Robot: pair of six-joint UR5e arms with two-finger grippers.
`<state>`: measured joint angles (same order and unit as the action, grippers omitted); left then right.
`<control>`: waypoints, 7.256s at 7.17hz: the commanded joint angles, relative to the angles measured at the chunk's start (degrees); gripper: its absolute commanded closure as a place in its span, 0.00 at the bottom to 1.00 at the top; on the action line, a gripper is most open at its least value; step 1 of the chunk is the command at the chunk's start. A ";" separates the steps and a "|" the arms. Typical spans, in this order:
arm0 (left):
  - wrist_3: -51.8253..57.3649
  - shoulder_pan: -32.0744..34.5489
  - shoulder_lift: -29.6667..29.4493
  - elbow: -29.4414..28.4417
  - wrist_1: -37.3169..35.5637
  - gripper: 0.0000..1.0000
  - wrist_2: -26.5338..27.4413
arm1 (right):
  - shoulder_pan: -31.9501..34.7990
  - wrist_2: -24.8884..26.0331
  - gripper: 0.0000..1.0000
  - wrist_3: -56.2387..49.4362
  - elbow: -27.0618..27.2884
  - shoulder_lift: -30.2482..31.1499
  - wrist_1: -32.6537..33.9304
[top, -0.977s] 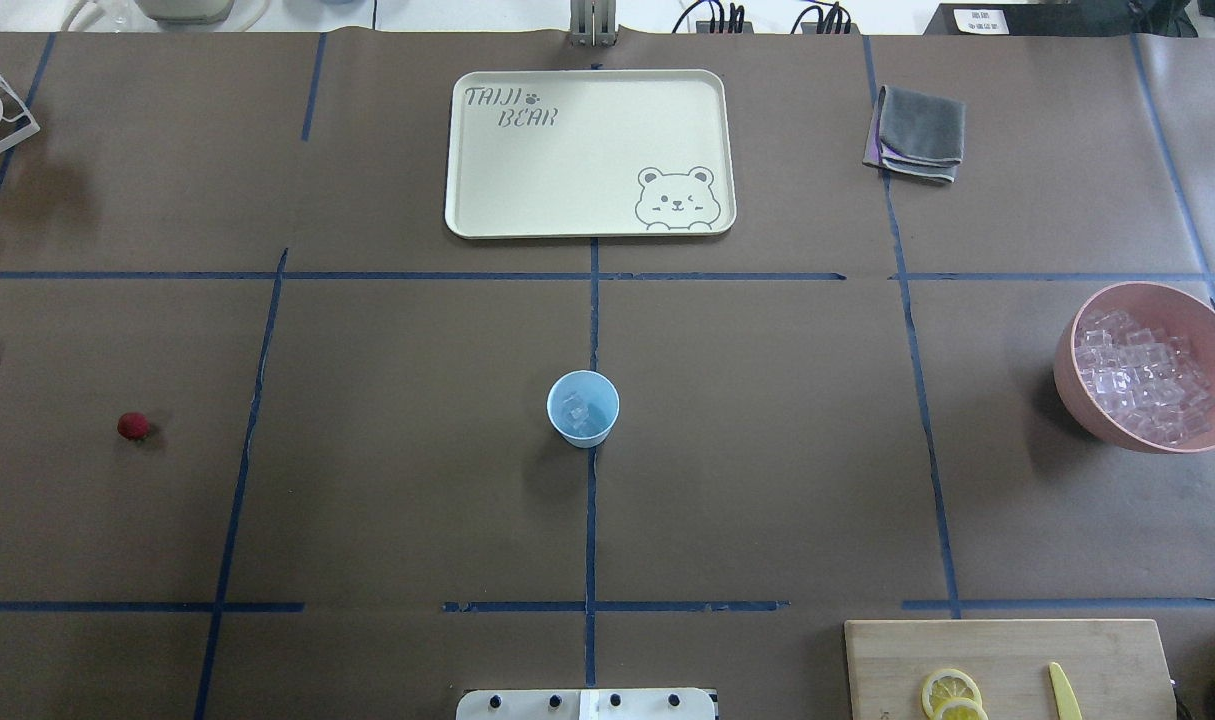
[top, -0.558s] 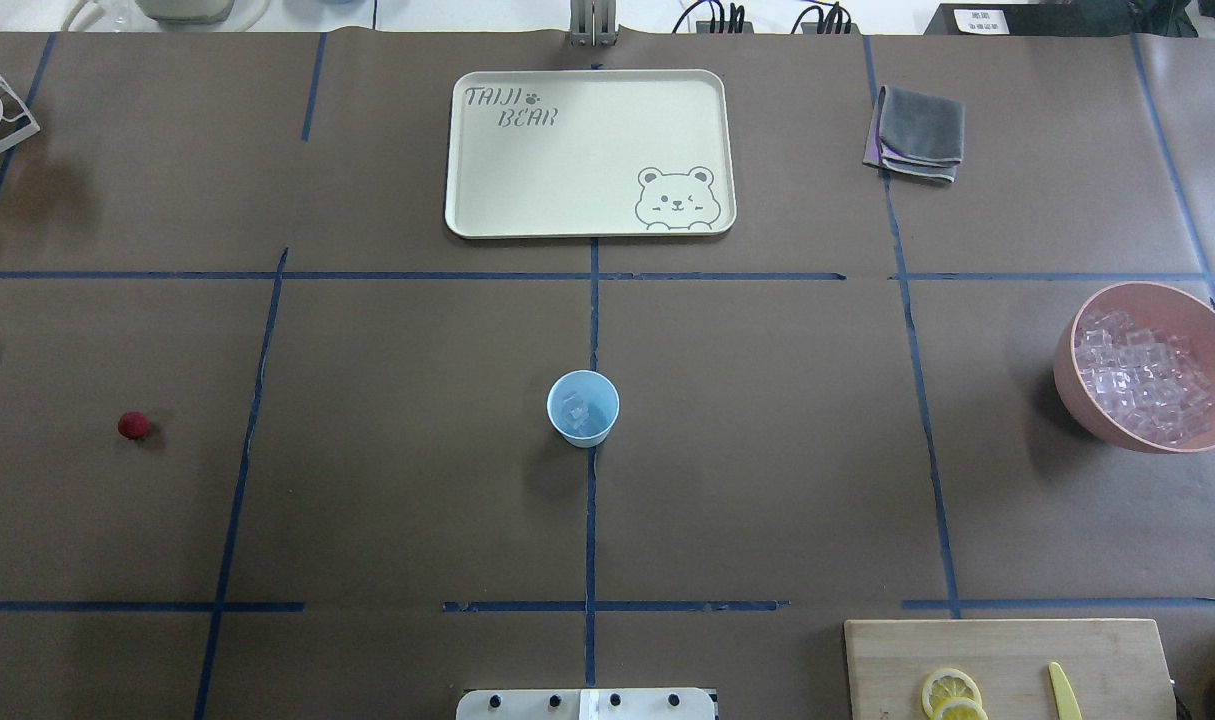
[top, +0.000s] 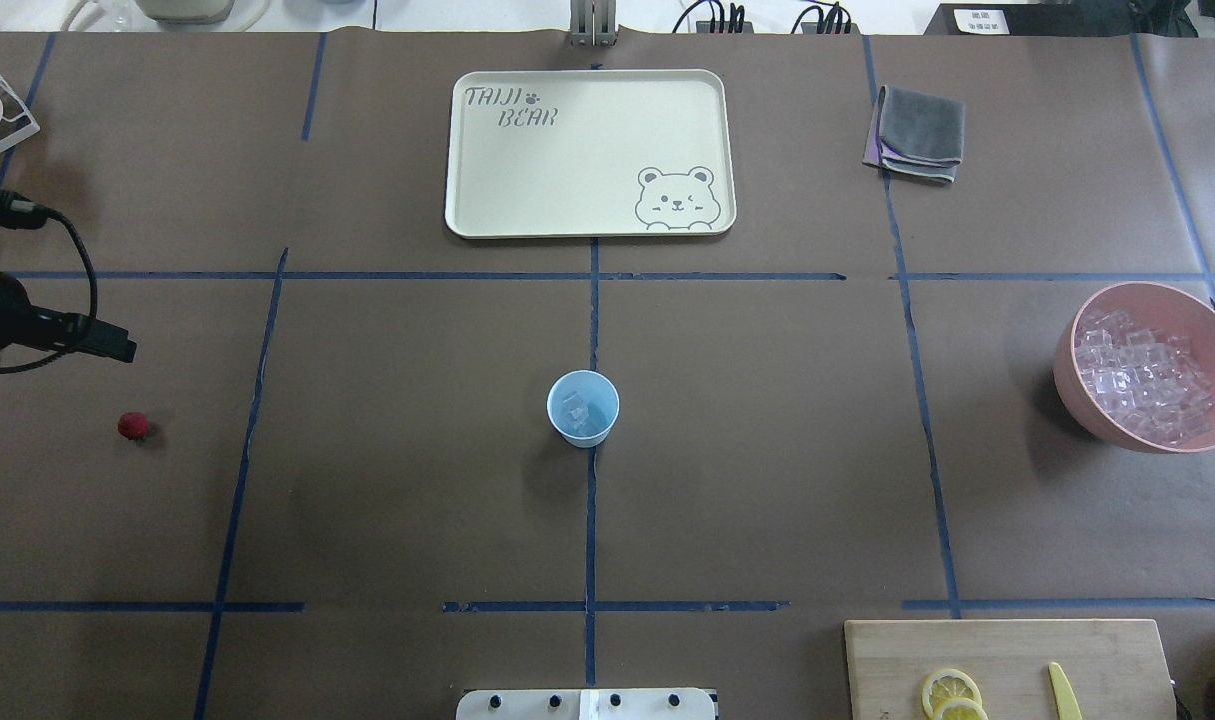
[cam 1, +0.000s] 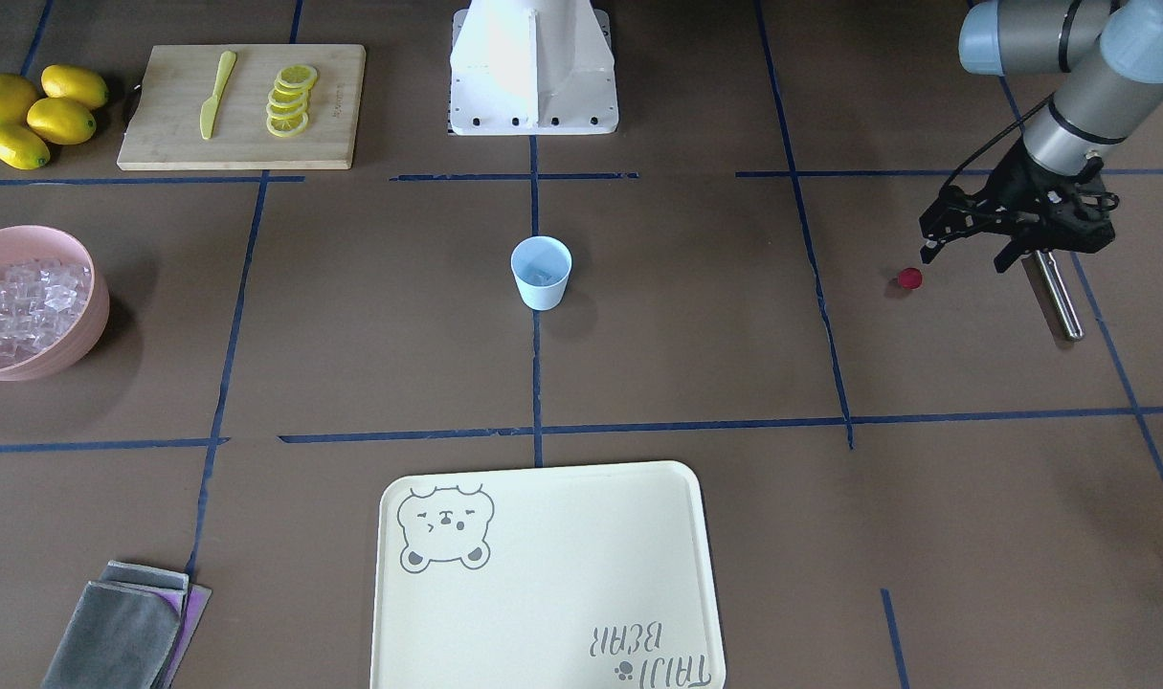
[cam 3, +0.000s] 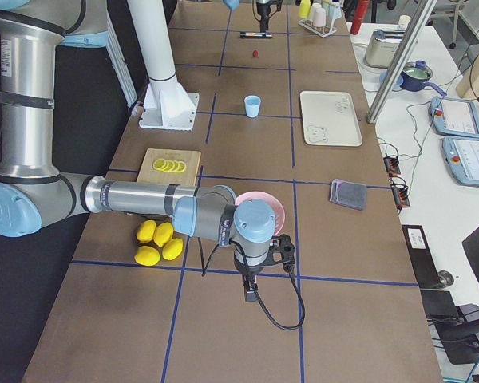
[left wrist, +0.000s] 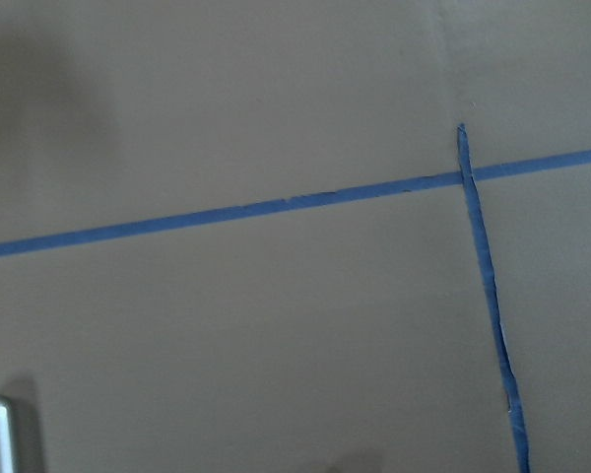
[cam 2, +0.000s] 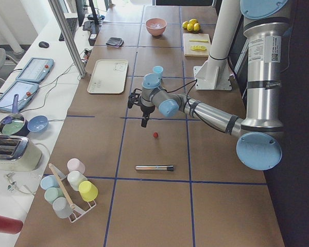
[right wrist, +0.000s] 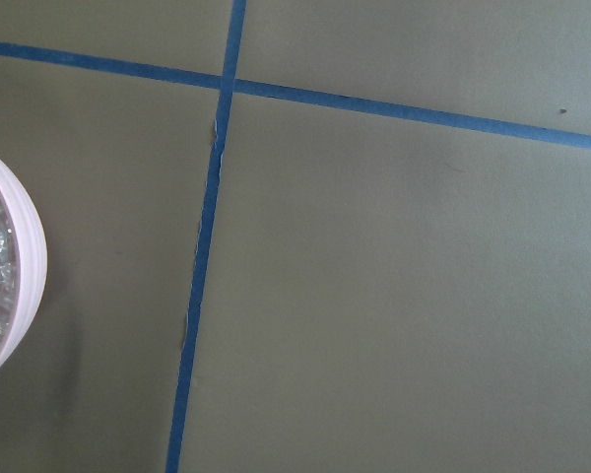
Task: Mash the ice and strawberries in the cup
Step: 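Lower the left gripper onto the red strawberry and grasp it, then carry the strawberry with the left gripper over the light-blue cup, then open the left gripper to drop the strawberry into the cup, then withdraw the left arm away from the cup to the table edge, then pick up the silver metal pestle with the left gripper beside the table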
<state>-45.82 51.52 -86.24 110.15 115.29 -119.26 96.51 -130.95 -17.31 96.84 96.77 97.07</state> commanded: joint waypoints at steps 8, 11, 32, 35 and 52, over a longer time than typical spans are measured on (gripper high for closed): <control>-4.19 -7.31 0.55 -11.71 10.05 0.34 3.68 | 0.08 0.00 0.01 -0.01 -0.07 0.18 -0.04; -4.11 -8.28 0.55 -11.19 9.69 0.88 3.68 | 0.08 0.08 0.01 -0.01 -0.24 0.18 -0.04; -31.09 -24.89 -54.29 -12.32 -37.59 0.00 17.75 | -0.01 0.00 0.01 0.17 0.19 0.09 -0.04; -19.90 -21.84 -46.88 -5.07 -38.47 0.00 17.13 | -0.01 -0.09 0.01 0.17 0.20 0.09 -0.04; 18.22 16.08 -0.15 -30.87 17.52 0.00 -9.16 | -0.01 -0.18 0.01 -0.01 0.20 0.70 -0.04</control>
<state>-26.23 70.23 -86.70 79.59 131.97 -130.37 96.50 -131.13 -17.31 97.04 97.24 97.03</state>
